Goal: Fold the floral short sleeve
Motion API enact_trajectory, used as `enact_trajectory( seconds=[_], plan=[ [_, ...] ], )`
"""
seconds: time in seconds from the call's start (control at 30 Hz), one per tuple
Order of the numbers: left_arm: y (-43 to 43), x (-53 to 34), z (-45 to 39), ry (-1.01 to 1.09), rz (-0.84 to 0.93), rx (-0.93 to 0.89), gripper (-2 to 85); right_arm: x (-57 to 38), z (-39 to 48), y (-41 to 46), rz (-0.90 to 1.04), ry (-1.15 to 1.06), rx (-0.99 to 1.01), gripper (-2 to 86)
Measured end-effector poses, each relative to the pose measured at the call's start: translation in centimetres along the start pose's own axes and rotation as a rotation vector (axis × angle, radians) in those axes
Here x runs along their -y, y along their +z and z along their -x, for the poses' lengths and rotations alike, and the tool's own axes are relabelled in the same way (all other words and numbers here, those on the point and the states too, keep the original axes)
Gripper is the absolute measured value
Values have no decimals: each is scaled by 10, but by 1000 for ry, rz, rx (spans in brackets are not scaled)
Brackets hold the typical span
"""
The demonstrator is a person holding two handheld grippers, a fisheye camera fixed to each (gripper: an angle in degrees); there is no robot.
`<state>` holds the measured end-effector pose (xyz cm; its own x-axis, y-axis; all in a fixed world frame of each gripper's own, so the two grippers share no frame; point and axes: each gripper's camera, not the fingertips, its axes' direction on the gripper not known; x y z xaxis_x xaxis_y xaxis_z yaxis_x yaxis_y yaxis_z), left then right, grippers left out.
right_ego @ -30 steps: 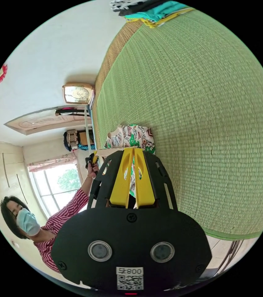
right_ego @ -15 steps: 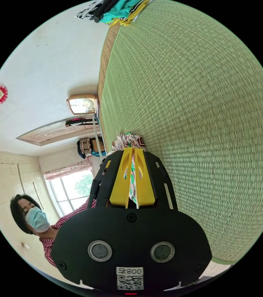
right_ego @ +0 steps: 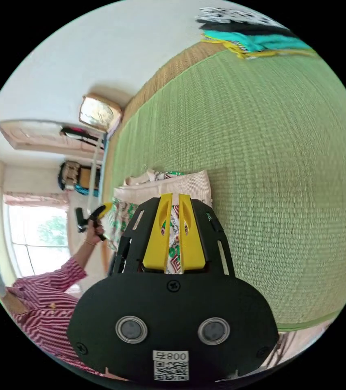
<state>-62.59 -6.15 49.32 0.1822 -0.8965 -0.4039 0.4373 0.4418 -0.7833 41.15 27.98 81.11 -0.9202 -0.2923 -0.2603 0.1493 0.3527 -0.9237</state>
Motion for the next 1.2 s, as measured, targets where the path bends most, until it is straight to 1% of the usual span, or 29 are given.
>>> enact_trajectory(
  seconds=[0.03, 0.13, 0.23, 0.3, 0.4, 0.57, 0.93, 1.07, 1.2],
  plan=[
    [12, 3, -11, 34, 9, 47, 67, 3, 14, 16, 16, -25, -86, 42],
    [42, 8, -36, 118, 40, 189, 65, 7, 37, 53, 38, -79, -238, 50],
    [75, 4, -49, 172, 93, 330, 45, 4, 45, 89, 71, -112, -353, 42],
    [85, 1, -54, 196, 99, 349, 31, 0, 46, 98, 55, -121, -377, 30],
    [96, -6, -57, 217, 105, 353, 16, -6, 44, 111, 49, -130, -389, 18],
    [96, -24, -55, 215, 63, 324, 8, -16, 34, 115, 19, -109, -347, 7],
    [85, -37, -50, 219, -16, 285, 6, -39, 25, 90, -86, -86, -260, 4],
    [109, -27, -34, 200, 28, 318, 7, -29, 16, 96, -68, -74, -263, 4],
    [135, -23, -18, 176, 93, 350, 9, -14, -7, 127, 28, -29, -258, 4]
  ],
)
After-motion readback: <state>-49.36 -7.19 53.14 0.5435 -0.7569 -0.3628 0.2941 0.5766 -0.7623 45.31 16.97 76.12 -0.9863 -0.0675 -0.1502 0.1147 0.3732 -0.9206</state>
